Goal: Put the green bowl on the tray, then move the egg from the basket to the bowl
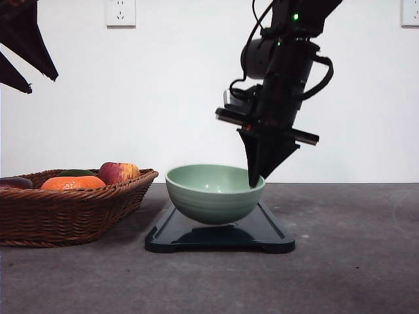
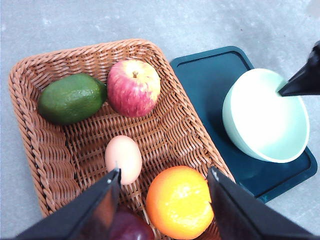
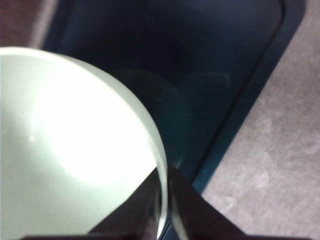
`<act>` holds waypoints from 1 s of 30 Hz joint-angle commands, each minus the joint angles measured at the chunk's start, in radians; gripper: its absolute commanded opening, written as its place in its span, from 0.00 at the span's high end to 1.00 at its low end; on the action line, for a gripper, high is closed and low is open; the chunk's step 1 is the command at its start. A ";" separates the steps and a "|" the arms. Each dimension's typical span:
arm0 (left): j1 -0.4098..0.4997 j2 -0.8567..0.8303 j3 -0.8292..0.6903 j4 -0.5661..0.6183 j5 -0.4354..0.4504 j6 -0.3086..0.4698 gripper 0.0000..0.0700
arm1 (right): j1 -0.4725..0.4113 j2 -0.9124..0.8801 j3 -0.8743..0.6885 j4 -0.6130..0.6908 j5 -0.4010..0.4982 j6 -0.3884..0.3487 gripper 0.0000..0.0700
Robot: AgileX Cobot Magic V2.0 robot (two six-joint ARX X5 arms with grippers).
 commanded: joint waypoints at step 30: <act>-0.002 0.013 0.024 0.004 0.008 0.002 0.50 | 0.037 -0.411 -0.279 0.305 0.082 -0.005 0.60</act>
